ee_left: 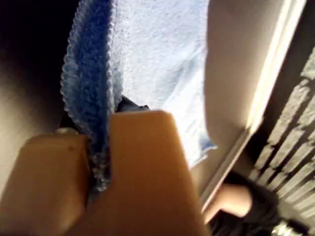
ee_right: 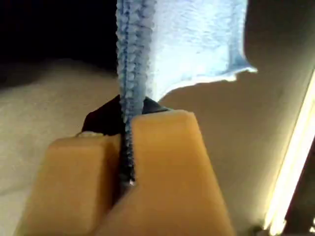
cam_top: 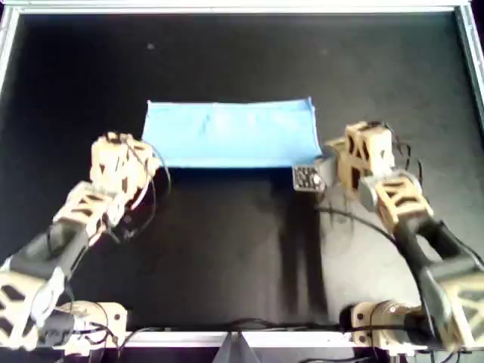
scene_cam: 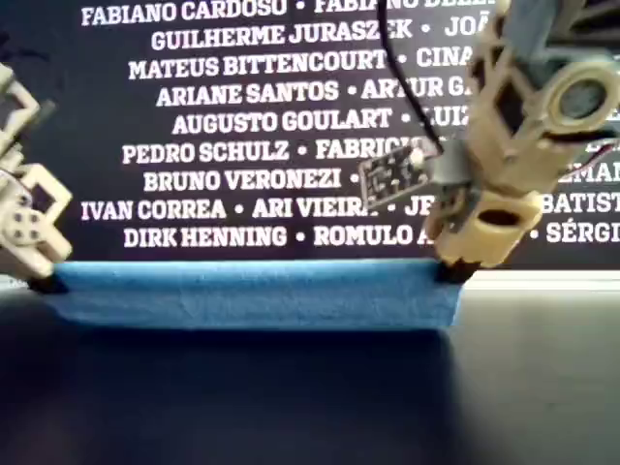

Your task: Fold a cloth

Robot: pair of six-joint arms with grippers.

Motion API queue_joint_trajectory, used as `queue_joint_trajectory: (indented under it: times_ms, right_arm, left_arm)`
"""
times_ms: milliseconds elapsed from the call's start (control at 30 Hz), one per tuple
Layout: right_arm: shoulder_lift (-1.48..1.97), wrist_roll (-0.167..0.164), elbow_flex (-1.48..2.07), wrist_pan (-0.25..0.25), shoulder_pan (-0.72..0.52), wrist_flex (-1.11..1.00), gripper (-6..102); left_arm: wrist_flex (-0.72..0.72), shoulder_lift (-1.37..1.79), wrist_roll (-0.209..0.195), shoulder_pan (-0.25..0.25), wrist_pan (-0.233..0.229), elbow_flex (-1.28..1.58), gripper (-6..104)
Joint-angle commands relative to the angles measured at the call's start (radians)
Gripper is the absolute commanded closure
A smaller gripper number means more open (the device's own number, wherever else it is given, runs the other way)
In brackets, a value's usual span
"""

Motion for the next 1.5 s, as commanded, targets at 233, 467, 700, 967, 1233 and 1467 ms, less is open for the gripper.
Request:
queue_joint_trajectory:
  times_ms: [233, 467, 700, 967, 1233, 1467]
  right_arm:
    - [0.377, -0.006, 0.318, 0.006, 0.002, -0.032, 96]
    - [0.399, -0.006, 0.442, 0.006, 0.002, -0.031, 96]
    - [0.360, 0.009, 0.451, 0.006, 0.002, -0.032, 94]
    - [0.359, 0.000, 0.451, 0.006, 0.002, -0.032, 63]
    - [0.403, -0.011, 0.426, 0.023, -0.014, -0.031, 37]
    - [0.453, -0.021, 0.474, 0.025, -0.018, -0.028, 31]
  left_arm:
    - [-0.008, 0.295, -0.005, -0.083, -0.002, 0.267, 99]
    - [-0.008, 0.362, -0.005, -0.083, -0.002, 0.411, 99]
    - [-0.008, 0.357, -0.006, -0.084, 0.000, 0.472, 99]
    - [-0.008, 0.362, -0.006, -0.135, 0.000, 0.466, 74]
    - [-0.009, 0.416, 0.011, -0.135, -0.008, 0.468, 42]
    - [-0.003, 0.698, 0.011, -0.132, -0.021, 0.568, 39]
